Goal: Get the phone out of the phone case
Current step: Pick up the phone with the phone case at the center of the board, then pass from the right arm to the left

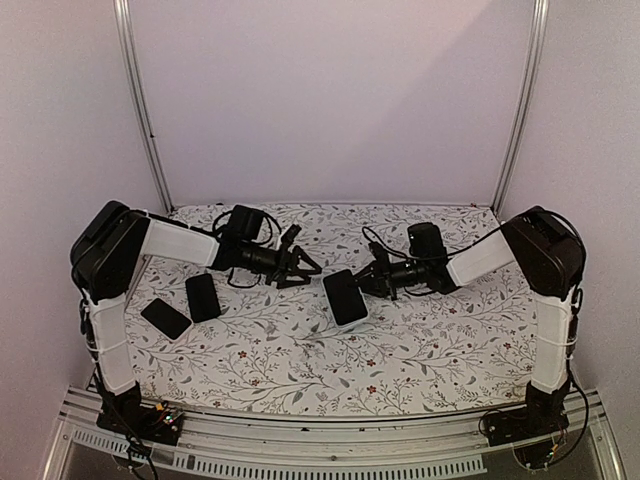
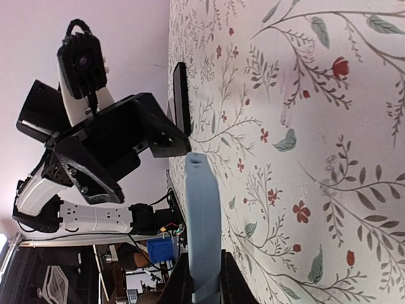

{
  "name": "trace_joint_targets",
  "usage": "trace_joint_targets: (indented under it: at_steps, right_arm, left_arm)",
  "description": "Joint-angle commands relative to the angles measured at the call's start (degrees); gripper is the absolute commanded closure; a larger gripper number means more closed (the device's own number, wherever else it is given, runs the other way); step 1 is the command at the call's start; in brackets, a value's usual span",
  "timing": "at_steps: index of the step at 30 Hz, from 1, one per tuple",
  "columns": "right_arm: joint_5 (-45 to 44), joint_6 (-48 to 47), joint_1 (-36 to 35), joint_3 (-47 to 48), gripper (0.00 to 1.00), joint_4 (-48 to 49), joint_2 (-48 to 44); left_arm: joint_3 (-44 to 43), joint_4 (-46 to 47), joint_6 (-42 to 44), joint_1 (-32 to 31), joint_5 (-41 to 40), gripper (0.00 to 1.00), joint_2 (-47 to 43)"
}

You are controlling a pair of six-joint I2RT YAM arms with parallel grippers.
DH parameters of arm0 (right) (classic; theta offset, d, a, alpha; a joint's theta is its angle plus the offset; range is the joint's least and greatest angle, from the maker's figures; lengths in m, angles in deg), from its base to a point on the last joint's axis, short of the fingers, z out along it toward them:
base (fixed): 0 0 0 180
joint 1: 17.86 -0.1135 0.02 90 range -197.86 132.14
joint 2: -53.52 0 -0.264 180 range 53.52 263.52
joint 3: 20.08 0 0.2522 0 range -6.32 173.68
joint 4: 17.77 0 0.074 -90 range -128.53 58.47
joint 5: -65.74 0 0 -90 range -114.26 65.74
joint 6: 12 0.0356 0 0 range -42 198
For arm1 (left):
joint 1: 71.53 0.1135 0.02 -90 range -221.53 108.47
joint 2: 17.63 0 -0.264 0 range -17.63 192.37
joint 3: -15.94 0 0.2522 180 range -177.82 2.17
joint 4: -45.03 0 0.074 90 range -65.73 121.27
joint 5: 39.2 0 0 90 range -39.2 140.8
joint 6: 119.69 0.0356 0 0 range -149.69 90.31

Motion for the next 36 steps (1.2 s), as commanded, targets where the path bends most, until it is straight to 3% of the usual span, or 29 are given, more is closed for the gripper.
trace_joint_targets:
  at_steps: [1,11,21,29,36]
  right_arm:
    - [8.7,-3.8,0.1,1.9,1.00,-2.2,-5.0]
    - [15.1,-13.1,-1.8,6.2,1.00,-12.4,-6.3]
    - [18.2,-18.7,-3.8,10.1,1.00,-18.5,-4.9]
    - [19.2,-20.4,-5.1,10.8,1.00,-19.7,-3.6]
    - [19.3,-21.1,-5.3,11.0,1.00,-20.4,-3.6]
  left_arm:
    - [-0.6,-6.6,8.4,1.1,6.1,0.34,-2.3]
    - [1.6,2.8,2.6,0.1,19.7,0.36,-2.2]
    - [4.6,16.2,-8.2,-2.6,23.4,0.47,-1.2]
    - [5.8,23.4,-14.4,-3.8,22.5,0.62,-0.5]
    - [6.6,24.2,-15.1,-4.2,21.7,0.84,0.0]
